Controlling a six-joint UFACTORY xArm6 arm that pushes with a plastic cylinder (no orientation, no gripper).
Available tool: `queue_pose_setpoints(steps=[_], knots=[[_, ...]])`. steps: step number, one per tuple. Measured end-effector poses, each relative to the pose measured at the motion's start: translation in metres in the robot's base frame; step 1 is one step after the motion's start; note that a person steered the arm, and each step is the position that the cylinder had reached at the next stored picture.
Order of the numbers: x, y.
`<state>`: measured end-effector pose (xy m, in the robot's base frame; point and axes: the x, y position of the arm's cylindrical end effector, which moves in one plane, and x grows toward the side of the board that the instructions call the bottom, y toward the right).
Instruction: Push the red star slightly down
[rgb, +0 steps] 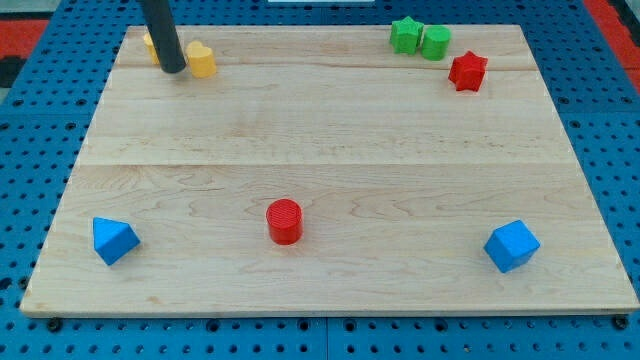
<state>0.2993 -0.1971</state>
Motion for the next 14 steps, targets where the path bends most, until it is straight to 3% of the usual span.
queue_pose_setpoints(steps=[1,2,3,5,6,8,10,11,12,13,14], knots=[[0.024,0.067],[-0.014,0.079],[-0.061,0.029],[-0.048,0.125],[-0.047,0.138],[0.02,0.176],[0.037,0.197],[0.084,0.308],[0.09,0.418],[0.048,0.514],[-0.019,0.528]])
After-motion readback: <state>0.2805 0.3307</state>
